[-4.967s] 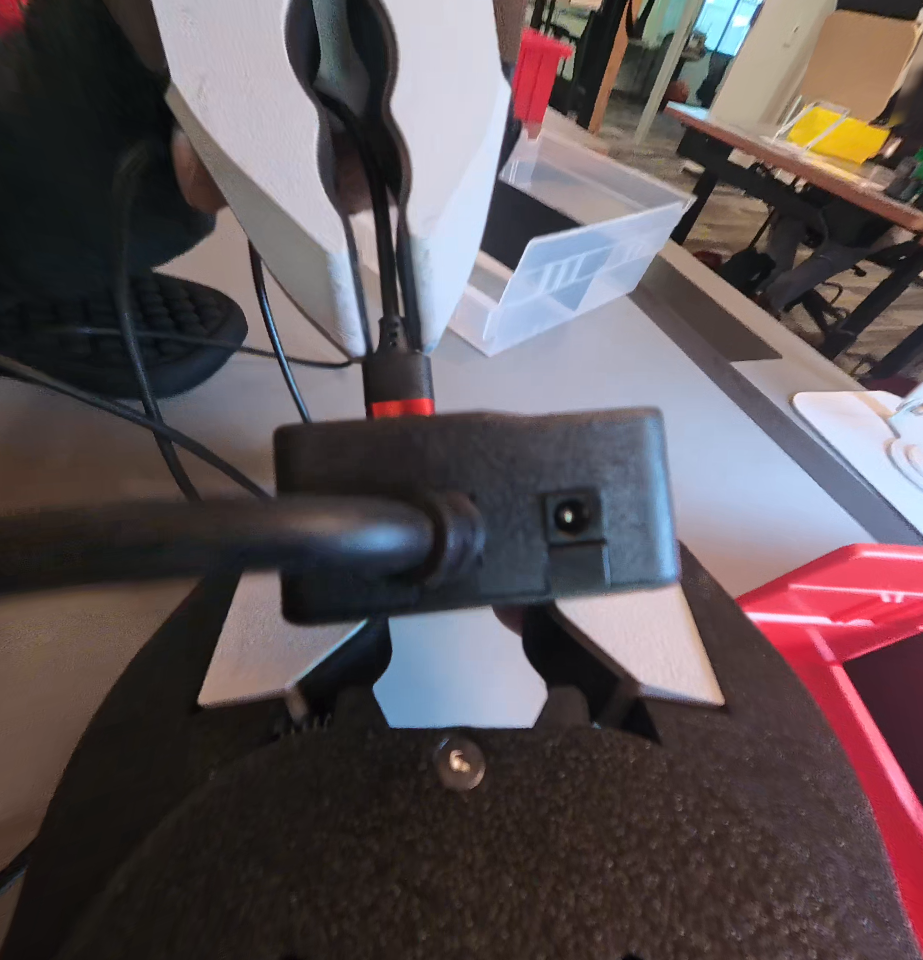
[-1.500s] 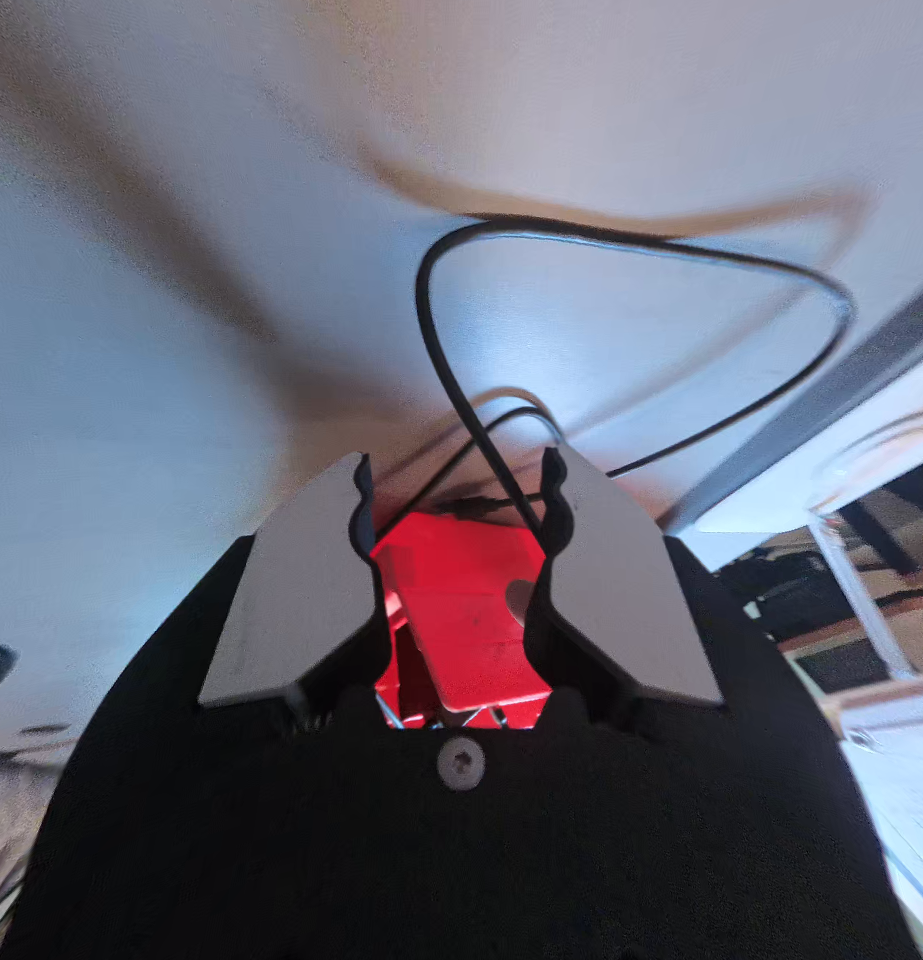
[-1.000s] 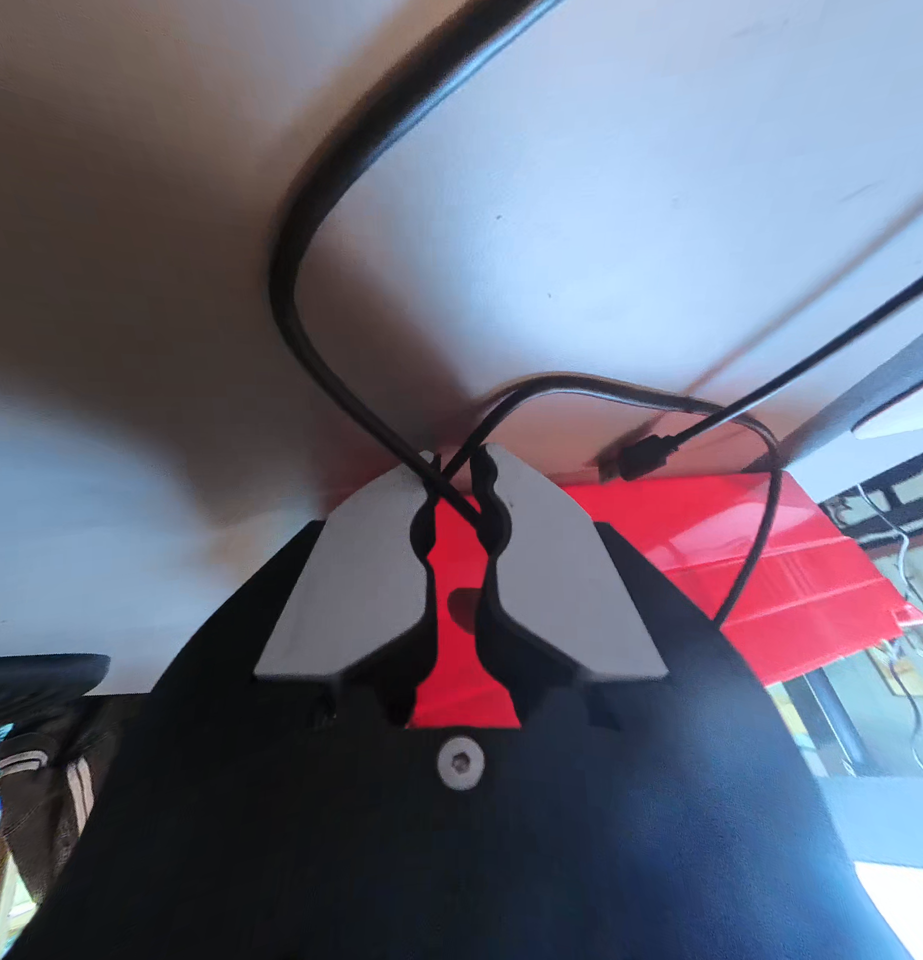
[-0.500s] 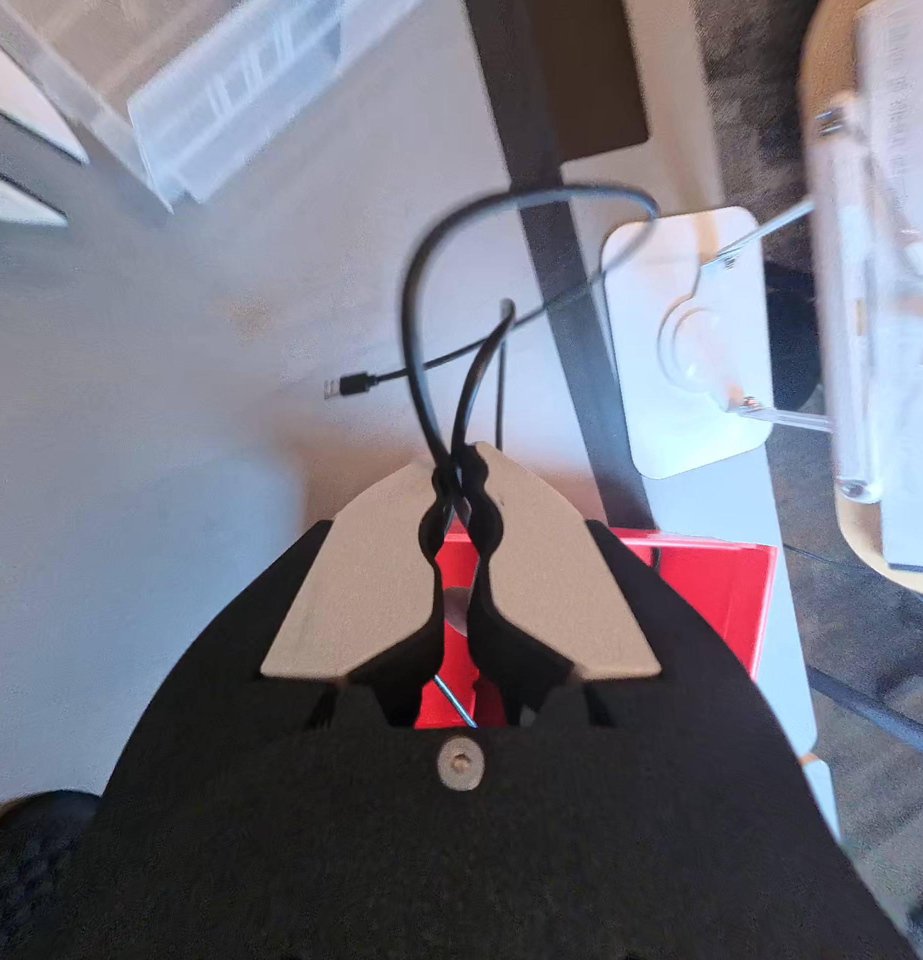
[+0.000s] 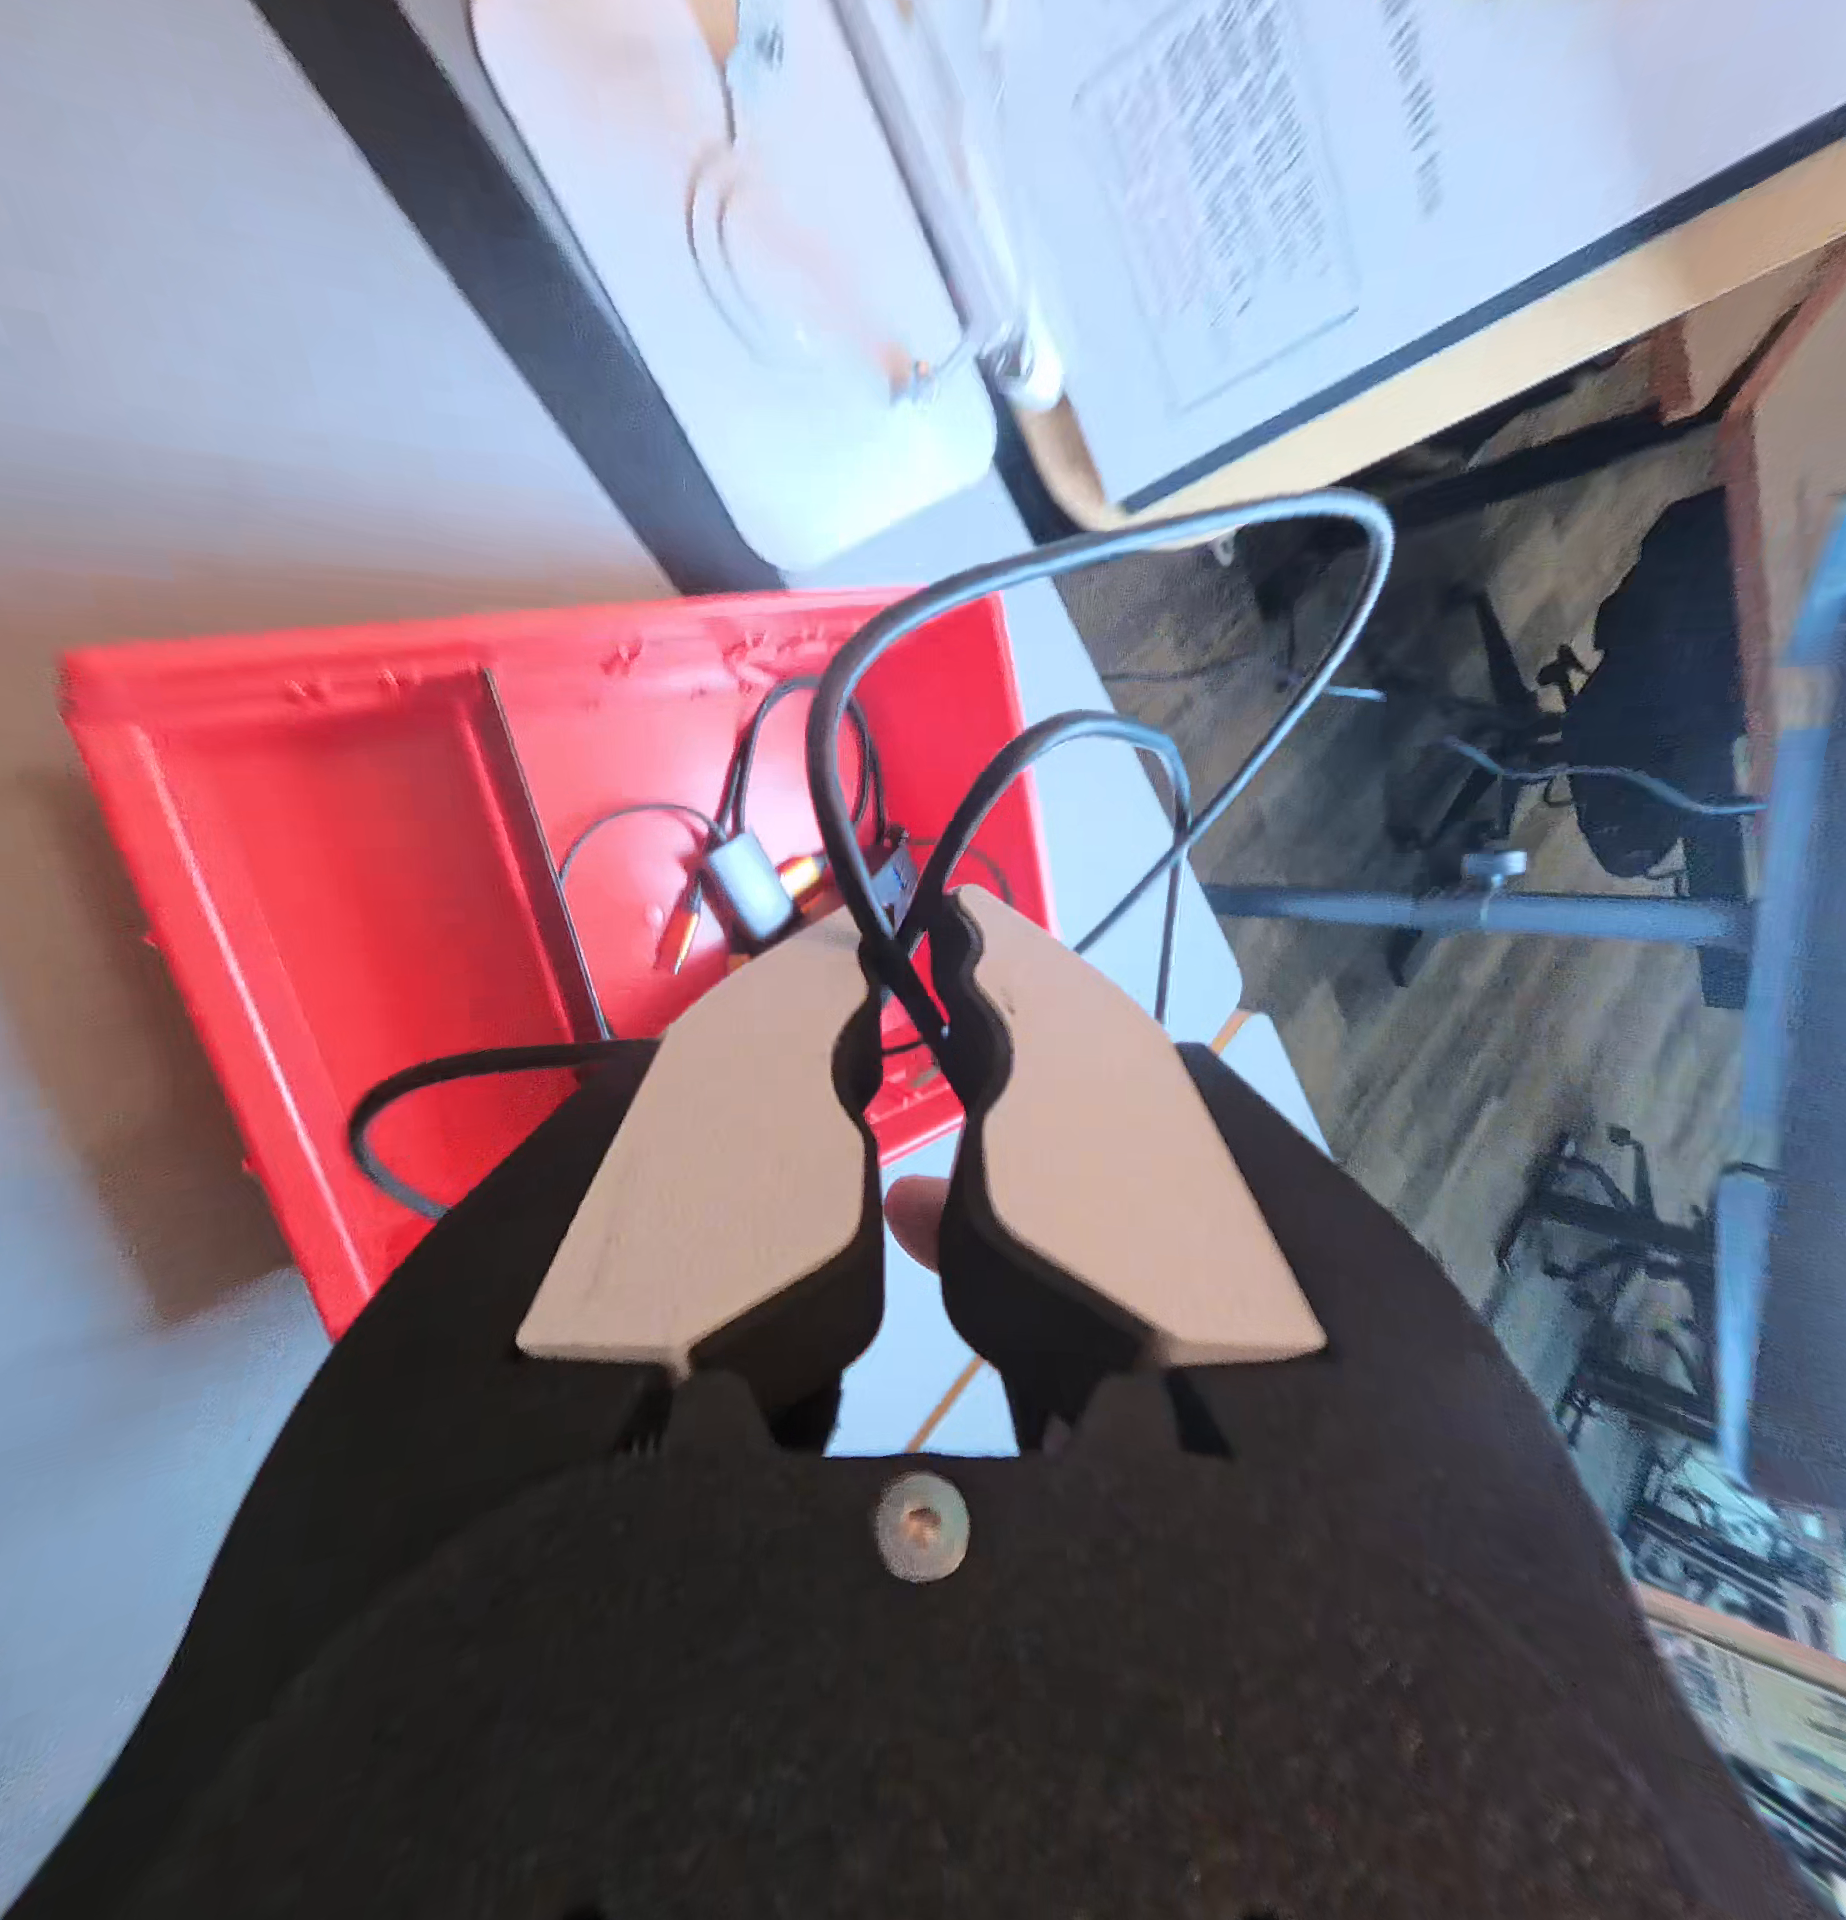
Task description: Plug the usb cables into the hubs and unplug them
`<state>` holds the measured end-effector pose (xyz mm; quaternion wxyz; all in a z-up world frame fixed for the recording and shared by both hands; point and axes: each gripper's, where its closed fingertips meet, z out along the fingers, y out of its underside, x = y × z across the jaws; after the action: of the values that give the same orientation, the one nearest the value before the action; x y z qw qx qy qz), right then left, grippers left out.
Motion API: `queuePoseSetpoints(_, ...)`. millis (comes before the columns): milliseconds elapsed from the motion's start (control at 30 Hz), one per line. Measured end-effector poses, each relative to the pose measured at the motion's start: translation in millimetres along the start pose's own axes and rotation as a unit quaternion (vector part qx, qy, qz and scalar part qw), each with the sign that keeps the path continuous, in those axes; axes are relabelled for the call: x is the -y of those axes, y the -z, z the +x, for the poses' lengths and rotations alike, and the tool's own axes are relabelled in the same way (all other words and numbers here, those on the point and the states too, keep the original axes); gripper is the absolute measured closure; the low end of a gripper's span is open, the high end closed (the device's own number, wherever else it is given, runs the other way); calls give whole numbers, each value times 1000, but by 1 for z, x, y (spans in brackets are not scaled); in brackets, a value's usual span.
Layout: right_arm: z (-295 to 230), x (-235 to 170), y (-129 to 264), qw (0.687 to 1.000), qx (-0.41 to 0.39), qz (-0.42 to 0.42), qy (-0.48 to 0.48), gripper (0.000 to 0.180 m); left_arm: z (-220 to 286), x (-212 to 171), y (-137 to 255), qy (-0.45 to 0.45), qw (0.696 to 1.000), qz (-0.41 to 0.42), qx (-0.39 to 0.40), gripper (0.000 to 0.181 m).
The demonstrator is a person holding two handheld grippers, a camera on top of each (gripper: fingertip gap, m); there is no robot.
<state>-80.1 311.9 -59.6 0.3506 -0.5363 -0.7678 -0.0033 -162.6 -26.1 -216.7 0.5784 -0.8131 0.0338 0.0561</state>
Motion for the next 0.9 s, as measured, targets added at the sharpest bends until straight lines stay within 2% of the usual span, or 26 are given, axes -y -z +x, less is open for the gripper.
queuePoseSetpoints(267, -97, -32, -104, 981, 108, -110, 116, 174, 3, -6, -3, -7, 1000, -13, 1, 162)
queuePoseSetpoints(433, -93, -37, -132, 971, 75, -156, 163, 167, -3, -14, -4, 2, 1000, -26, 1, 159)
queuePoseSetpoints(567, -84, -10, -105, 987, 84, -89, 100, 140, -7, -12, -1, 24, 999, -25, 1, 152)
queuePoseSetpoints(667, -77, 19, -61, 995, 80, 6, 52, 137, -13, -12, 2, 27, 999, -32, 12, 145)
queuePoseSetpoints(733, -91, 25, -32, 993, 94, 53, 40, 138, -21, -9, 9, 22, 999, -39, 31, 141)
queuePoseSetpoints(833, -147, 4, -9, 985, 130, 55, 97, 141, -37, -10, 29, 19, 995, -73, 63, 131)
queuePoseSetpoints(900, -190, -33, -17, 976, 148, -4, 158, 142, -49, -18, 46, 2, 989, -115, 92, 127)
